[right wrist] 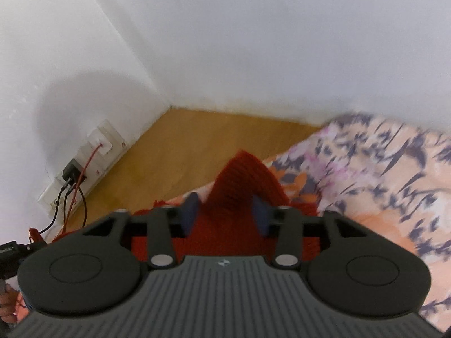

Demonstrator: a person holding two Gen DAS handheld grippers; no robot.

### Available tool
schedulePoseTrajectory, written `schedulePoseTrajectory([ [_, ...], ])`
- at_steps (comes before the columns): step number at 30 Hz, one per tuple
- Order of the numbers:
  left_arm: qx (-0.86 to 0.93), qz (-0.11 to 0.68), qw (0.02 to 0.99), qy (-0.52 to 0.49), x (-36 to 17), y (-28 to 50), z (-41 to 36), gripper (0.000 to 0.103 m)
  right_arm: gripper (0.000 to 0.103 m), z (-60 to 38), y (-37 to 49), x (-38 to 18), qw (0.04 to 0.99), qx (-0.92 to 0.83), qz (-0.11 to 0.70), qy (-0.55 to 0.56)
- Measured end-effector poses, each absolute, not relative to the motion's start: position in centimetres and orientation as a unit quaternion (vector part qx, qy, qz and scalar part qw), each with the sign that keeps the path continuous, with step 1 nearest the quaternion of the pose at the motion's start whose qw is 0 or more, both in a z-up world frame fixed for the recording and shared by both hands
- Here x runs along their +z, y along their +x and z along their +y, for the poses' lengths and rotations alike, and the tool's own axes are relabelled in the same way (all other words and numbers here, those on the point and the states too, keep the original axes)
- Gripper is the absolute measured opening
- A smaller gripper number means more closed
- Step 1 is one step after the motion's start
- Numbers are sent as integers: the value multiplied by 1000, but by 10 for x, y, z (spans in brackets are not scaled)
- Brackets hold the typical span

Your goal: Fold small clothes

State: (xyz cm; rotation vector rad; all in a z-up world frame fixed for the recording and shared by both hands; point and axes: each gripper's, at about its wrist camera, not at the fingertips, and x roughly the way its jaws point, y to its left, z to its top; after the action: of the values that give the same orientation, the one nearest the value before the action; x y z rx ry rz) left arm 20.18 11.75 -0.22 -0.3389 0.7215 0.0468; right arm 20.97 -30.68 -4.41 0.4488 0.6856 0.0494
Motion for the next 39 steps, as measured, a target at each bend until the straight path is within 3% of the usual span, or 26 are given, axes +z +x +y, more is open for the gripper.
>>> schedulePoseTrajectory([
  [10,13,366,920,-142,10,169,115,44,60,-326,154,-27,923,15,322,212],
  [30,-50,435,894,-94,-3,127,57,44,62,-358,109,-75,865,47,390,312],
  [34,-56,449,888,-80,-8,127,48,44,71,-360,116,-84,850,76,393,342],
  [39,-51,452,888,-71,-10,126,39,44,73,-353,125,-86,852,102,396,326],
])
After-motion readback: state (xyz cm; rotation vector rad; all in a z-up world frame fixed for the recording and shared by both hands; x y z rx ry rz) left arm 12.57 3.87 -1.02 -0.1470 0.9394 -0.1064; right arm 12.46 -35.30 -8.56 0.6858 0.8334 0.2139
